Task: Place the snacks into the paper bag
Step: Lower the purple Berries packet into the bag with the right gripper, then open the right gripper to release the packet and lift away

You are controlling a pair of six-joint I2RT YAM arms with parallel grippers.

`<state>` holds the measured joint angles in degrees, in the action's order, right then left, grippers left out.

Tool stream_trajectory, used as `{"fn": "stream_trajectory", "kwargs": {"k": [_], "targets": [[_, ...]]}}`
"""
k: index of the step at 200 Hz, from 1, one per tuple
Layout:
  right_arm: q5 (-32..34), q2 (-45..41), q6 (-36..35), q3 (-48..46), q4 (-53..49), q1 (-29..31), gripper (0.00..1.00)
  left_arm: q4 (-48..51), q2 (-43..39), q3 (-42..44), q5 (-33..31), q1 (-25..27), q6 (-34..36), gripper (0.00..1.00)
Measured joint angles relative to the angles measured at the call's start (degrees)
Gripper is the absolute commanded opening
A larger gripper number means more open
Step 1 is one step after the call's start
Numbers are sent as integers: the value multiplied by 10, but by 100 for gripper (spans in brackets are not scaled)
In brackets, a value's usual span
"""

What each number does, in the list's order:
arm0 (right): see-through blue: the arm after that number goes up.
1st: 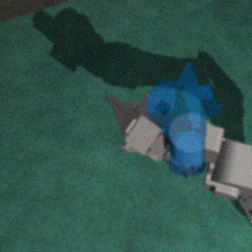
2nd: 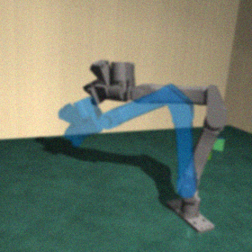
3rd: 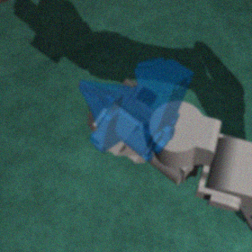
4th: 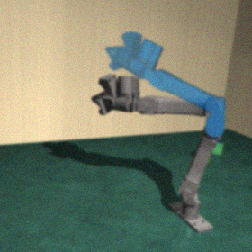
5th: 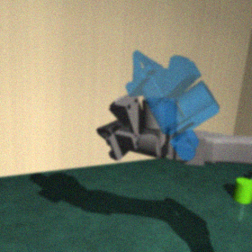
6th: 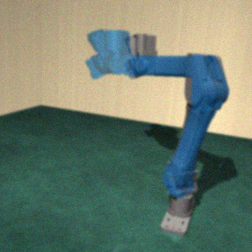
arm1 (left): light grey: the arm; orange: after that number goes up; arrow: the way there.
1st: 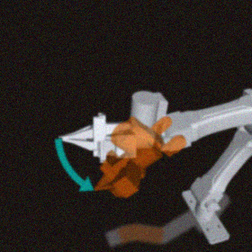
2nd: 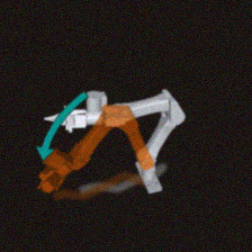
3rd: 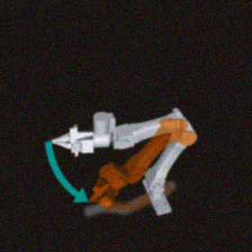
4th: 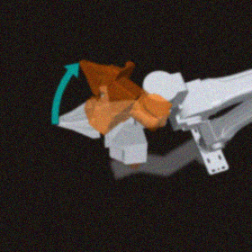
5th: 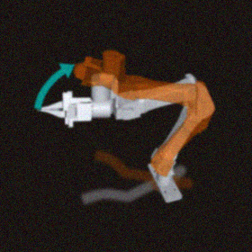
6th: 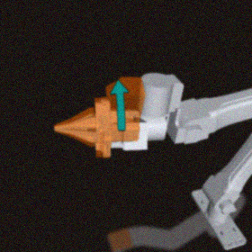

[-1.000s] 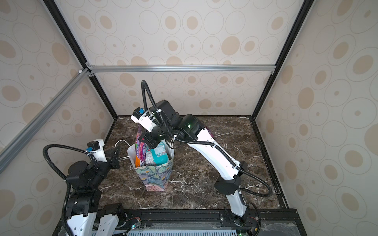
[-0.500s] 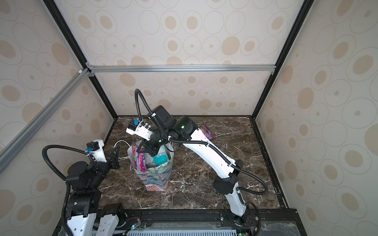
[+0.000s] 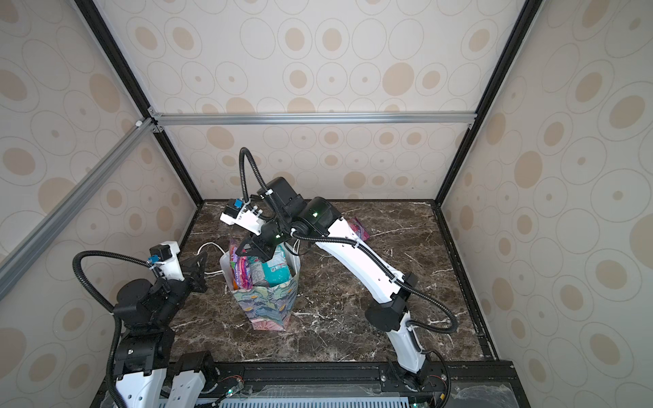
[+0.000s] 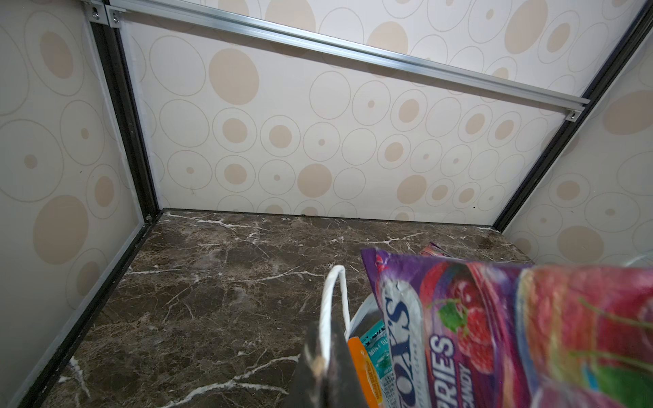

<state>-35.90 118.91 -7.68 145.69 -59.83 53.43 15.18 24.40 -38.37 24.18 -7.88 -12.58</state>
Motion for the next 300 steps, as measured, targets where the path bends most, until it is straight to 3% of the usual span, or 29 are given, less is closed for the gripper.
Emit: {"fn": "stream_trajectory", "kwargs": {"k": [106,115,129,145,176,254,300], "targets": [[-30,17,-4,-27,-4,-24,0,0,0,0,0,0,0,0],[-26,9,-6,-45,-5,-24,10,0,0,0,0,0,0,0],[-12,-6,-10,-72,-7,-24,12,0,0,0,0,0,0,0],[11,-26,-19,-97,-5,-24,32,0,0,0,-1,0,0,0],[41,-56,-17,-110,0,-33,45,0,0,0,0,0,0,0],[111,-77,11,-112,25,-26,43,0,0,0,-1,0,0,0],[167,-140,28,-177,55,-25,44,0,1,0,-1,0,0,0]]}}
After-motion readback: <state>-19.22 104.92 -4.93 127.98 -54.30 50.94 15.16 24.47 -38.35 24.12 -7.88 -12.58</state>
